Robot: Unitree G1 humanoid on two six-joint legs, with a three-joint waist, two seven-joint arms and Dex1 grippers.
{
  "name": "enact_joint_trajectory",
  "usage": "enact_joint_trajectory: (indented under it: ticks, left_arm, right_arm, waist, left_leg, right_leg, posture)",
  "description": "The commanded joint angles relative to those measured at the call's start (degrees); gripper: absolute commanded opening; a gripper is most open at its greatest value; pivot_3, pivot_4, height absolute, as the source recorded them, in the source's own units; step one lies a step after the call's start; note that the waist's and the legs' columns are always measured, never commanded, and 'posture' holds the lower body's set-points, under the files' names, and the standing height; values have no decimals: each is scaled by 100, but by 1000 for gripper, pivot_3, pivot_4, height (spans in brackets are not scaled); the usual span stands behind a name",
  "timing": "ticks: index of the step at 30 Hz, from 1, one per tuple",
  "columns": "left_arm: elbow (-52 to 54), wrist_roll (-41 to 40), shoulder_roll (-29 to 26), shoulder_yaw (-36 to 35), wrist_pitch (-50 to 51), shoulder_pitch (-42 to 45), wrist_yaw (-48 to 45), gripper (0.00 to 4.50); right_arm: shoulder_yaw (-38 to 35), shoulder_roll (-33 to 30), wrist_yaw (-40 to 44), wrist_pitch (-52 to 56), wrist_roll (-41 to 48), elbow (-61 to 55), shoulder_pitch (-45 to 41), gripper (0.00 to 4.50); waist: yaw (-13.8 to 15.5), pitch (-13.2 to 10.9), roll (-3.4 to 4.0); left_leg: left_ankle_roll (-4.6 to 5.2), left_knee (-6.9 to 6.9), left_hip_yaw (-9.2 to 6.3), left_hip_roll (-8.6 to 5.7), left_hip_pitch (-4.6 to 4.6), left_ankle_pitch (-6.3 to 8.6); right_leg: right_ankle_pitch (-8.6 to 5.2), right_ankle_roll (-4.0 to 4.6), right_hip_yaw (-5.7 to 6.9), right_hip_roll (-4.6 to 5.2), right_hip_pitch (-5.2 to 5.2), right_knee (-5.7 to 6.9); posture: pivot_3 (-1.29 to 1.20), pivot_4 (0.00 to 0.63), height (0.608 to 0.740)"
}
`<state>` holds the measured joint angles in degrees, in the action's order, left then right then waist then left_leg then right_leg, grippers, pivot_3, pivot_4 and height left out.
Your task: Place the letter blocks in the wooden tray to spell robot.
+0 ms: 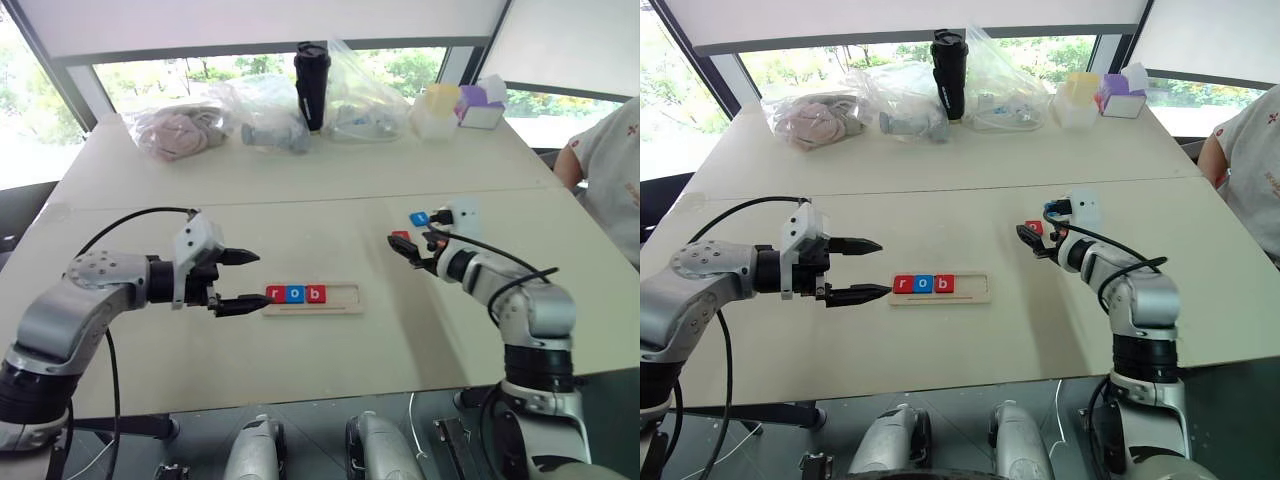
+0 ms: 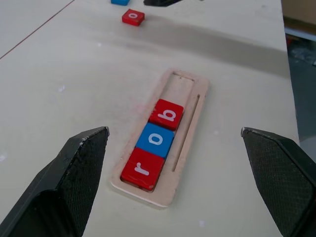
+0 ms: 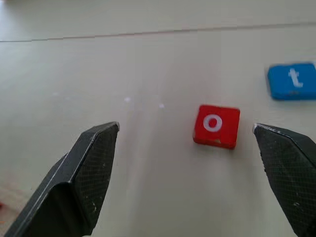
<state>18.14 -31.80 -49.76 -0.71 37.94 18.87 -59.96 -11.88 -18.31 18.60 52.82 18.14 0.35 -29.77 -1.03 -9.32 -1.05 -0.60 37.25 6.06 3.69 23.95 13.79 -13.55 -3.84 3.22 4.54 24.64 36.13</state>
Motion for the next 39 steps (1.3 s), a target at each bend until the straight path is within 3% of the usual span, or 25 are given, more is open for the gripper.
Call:
enact_joint_trajectory:
  ticks: [1,8,17,24,30,39]
  left_arm:
    - [103,69,-102,-74,-140,24,-69,4500]
    - [167,143,-188,-147,-179,-154,-14,4500]
    - [209,185,-196,-156,-205,-259,55,4500]
    - [159,249,-173,-150,-240,-259,50,4500]
    - [91,302,-143,-99,-267,-203,22,4500]
    - [-46,339,-149,-46,-339,-118,-114,4500]
  right_arm:
    - [162,40,-309,-990,-464,1039,-443,4447]
    - [539,137,-324,-1669,-793,1829,-675,4447]
    - [754,337,-691,-1536,-1084,1983,-750,4447]
    - [960,555,-997,-1052,-1257,1412,-421,1203]
    - [765,529,-1041,-945,-1153,956,-357,1227]
    - [397,71,-760,202,-746,-1921,755,1227]
  waist:
    - [-4,0,0]
    - [-4,0,0]
    - [-14,0,0]
    - [-11,1,0]
    - [-5,1,0]
    - [22,0,0]
  left_leg:
    - [0,1,1,-1,1,0]
    - [0,-11,-2,0,6,0]
    - [-1,-3,-3,1,4,-1]
    - [-2,-7,-3,3,3,-1]
    - [-2,-4,-3,3,3,-1]
    - [-2,-7,-5,2,28,-1]
  right_leg:
    - [2,-4,0,0,0,-1]
    - [6,-18,1,-2,5,0]
    - [6,-16,0,-1,3,1]
    - [6,-17,1,-2,3,1]
    - [4,-11,1,-1,2,1]
    - [6,-17,1,2,23,-1]
  posture:
    - [0,150,740]
    - [0,150,740]
    - [0,150,740]
    - [0,150,740]
    - [0,150,740]
    - [0,150,740]
